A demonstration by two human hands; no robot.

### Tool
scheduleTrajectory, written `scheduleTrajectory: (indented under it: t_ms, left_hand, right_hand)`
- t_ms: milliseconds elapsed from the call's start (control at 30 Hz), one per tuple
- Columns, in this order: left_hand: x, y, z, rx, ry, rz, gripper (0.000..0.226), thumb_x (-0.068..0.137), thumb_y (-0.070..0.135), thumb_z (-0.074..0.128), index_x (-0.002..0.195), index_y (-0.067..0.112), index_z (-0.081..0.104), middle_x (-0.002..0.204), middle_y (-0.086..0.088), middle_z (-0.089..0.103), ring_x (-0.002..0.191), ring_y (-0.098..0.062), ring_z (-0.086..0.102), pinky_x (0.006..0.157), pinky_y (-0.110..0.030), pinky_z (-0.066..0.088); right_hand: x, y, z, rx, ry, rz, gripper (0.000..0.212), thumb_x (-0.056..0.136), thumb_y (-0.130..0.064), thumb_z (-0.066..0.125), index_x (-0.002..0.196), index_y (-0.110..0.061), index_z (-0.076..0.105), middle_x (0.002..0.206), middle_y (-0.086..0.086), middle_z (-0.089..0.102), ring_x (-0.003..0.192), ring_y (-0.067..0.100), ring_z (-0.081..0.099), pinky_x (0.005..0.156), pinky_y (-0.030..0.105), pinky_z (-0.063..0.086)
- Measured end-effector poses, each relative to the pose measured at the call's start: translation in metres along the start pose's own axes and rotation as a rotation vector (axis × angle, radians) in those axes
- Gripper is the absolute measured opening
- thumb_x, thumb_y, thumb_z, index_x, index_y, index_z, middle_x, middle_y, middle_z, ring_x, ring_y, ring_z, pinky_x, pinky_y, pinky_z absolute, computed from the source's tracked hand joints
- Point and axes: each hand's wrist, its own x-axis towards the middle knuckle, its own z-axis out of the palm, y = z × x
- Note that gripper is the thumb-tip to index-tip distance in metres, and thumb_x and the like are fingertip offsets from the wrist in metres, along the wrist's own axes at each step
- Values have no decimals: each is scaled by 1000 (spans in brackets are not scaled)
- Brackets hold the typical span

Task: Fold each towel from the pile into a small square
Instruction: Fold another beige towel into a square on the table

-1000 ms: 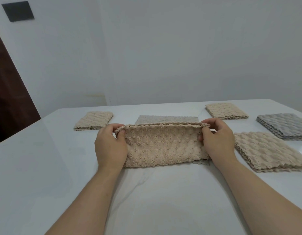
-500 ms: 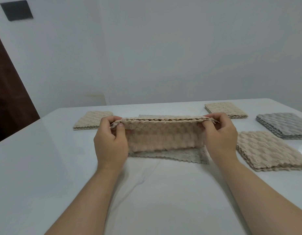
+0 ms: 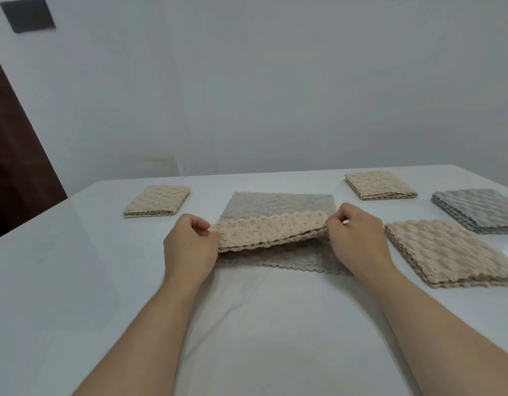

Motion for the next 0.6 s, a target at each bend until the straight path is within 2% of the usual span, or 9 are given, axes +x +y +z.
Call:
scheduleTrajectory:
  t_ms: [100,267,333,400,467,533,600]
  left_hand:
    - [-1,1,-1,17,-1,20,21,79,2,65,86,23,64,84,8,67,82,-9,62,64,-20,43]
    - [-6,14,-9,8,85,162,26,75,0,61,78,25,65,81,8,67,79,-10,61,64,-18,41]
    - [-8,15,-12,56,46,194,30,76,-2,59,80,28,64,84,8,67,82,-9,61,65,-19,42]
    - [-11,15,-14,126,-43,190,36,75,-5,57,84,30,64,89,12,66,84,0,60,67,-15,42]
    - [-14,16,-16,204,-115,187,41,73,-6,56,88,31,66,92,16,65,85,6,57,67,-13,41]
    - [-17,16,-18,276,-156,176,43,72,-4,56,91,32,68,96,17,66,87,1,59,72,-22,48]
    - [-20,18,-21,336,-192,148,43,71,-1,57,95,33,70,101,17,66,94,-8,62,83,-31,54]
  right_hand:
    - [-2,-3,-2,-14,8,-13,16,88,-16,50,75,-8,55,70,8,64,61,28,54,57,37,46]
    - [-7,-13,-7,20,91,-130,23,87,-11,50,66,-3,45,56,4,46,52,18,37,50,30,31]
    - [-9,-16,-8,-25,69,-158,30,87,-16,51,61,-8,40,54,1,40,51,17,33,50,29,28]
    - [-11,-19,-7,-64,38,-140,35,87,-25,51,59,-12,35,54,-1,36,51,17,32,51,29,28]
    - [-10,-19,-6,-109,6,-99,34,88,-31,50,62,-12,38,56,-1,42,51,18,36,51,29,31]
    - [-10,-20,-6,-187,-41,-76,26,88,-31,51,70,-13,49,65,-1,56,57,19,50,52,30,39]
    - [-10,-20,-6,-276,-96,-82,11,86,-25,52,79,-16,55,75,1,62,67,20,58,57,33,48]
